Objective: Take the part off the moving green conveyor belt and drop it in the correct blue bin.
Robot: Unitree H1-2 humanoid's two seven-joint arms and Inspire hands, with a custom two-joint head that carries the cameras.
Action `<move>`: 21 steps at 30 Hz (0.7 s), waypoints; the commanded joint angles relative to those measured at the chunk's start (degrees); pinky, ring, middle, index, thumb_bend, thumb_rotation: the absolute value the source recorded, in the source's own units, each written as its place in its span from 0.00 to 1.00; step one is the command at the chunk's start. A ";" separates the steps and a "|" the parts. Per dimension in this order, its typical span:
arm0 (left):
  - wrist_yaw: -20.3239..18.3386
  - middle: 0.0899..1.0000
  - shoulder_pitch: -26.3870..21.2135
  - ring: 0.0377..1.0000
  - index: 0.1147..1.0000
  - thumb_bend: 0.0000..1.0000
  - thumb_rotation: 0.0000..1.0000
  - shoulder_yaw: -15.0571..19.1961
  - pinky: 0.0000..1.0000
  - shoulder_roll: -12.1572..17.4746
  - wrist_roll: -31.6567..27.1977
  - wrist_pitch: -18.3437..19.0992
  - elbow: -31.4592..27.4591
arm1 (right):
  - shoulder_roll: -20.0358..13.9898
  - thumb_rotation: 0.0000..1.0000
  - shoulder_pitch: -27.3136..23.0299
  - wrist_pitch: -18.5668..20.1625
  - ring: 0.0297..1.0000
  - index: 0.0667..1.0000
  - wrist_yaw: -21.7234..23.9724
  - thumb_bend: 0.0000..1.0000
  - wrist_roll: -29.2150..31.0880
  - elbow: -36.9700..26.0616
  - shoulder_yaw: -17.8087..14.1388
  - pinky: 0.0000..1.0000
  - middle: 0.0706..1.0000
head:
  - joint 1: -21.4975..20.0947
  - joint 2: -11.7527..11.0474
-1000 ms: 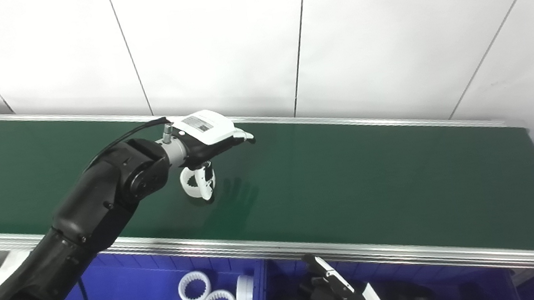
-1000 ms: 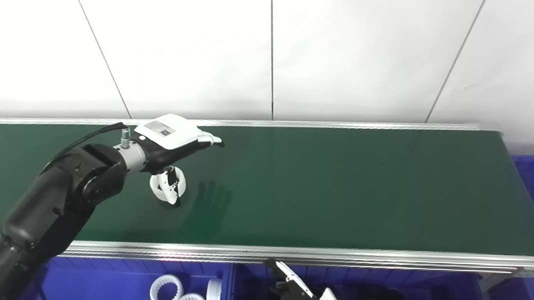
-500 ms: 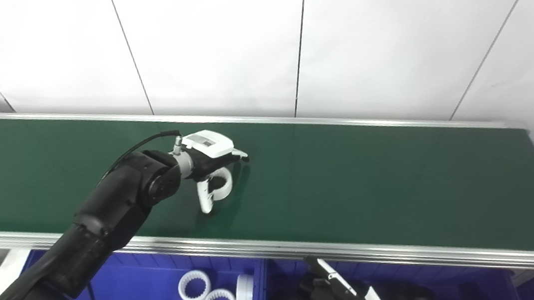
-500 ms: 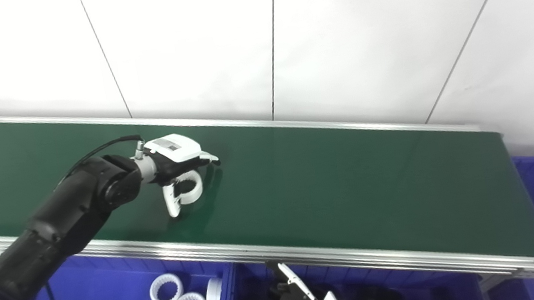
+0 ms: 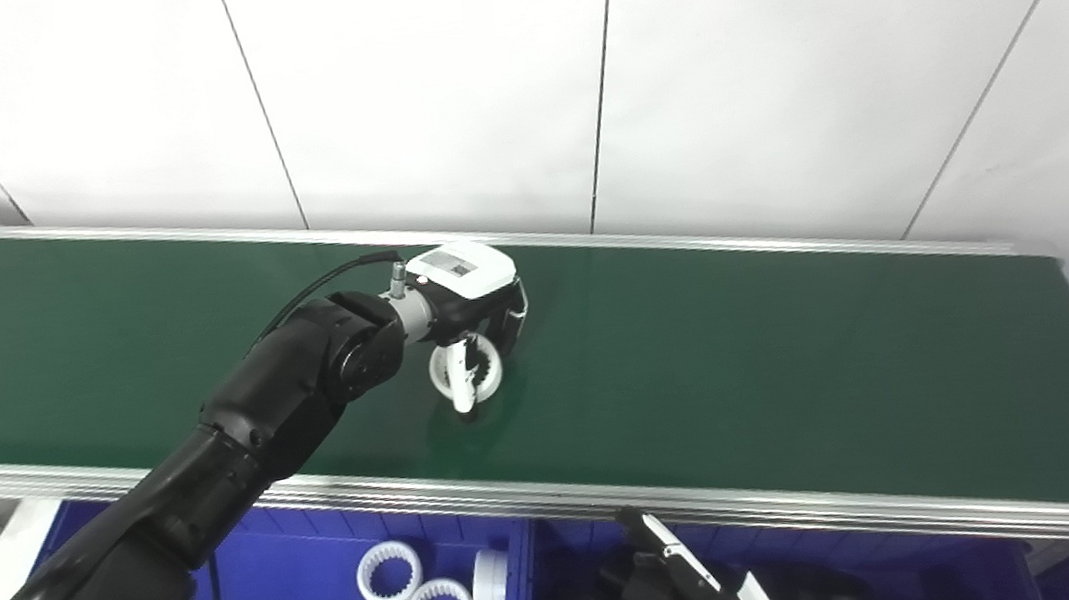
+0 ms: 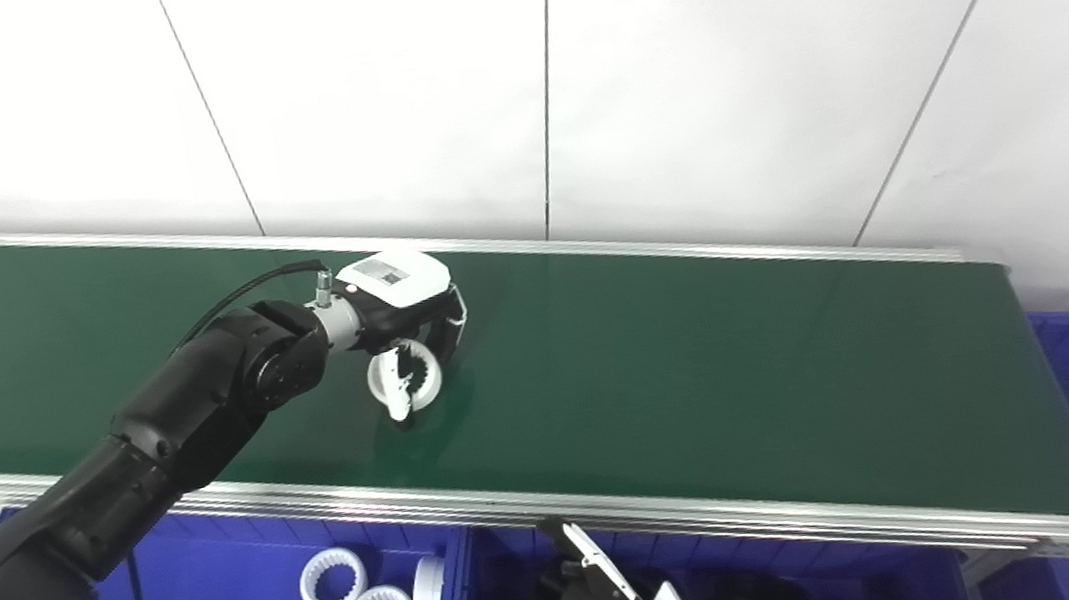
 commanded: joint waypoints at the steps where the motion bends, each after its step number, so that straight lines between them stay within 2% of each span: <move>1: 3.40 0.42 -1.80 0.24 0.15 0.54 0.00 1.48 0.19 0.72 -1.69 -1.85 -0.28 | 0.45 0.91 0.00 -2.91 0.93 0.94 -0.17 0.40 0.67 -1.91 -0.22 0.87 0.96 | -0.02 0.12; 3: 3.32 0.42 -1.79 0.22 0.11 0.54 0.00 1.91 0.19 0.71 -2.76 -1.88 -0.19 | 0.37 0.93 -0.05 -2.90 0.93 0.94 -0.13 0.41 0.73 -1.87 -0.30 0.87 0.97 | 0.03 0.17; 7: 3.35 0.42 -1.81 0.21 0.09 0.54 0.00 2.35 0.18 0.80 -4.00 -2.40 -0.11 | 0.15 0.95 -0.13 -2.81 0.94 0.94 0.15 0.40 0.82 -1.93 -0.41 0.88 0.97 | 0.00 0.25; 13: 2.70 0.42 -1.67 0.21 0.11 0.54 0.00 2.87 0.19 0.85 -5.09 -2.41 -1.58 | 0.09 0.95 -0.19 -3.22 0.94 0.94 0.05 0.40 0.47 -1.94 -0.48 0.88 0.97 | -0.13 0.56; 18: 0.77 0.42 -0.32 0.21 0.12 0.54 0.00 4.14 0.20 1.98 -6.95 -1.98 -6.77 | 0.01 0.95 0.01 -3.14 0.94 0.95 0.06 0.40 0.53 -2.11 -0.52 0.88 0.97 | -0.05 0.88; 21: -1.35 0.42 1.77 0.22 0.15 0.54 0.00 5.48 0.20 2.95 -8.36 -0.21 -11.96 | -0.06 0.96 0.15 -2.98 0.94 0.95 0.13 0.41 0.30 -2.33 -0.60 0.89 0.97 | -0.01 1.01</move>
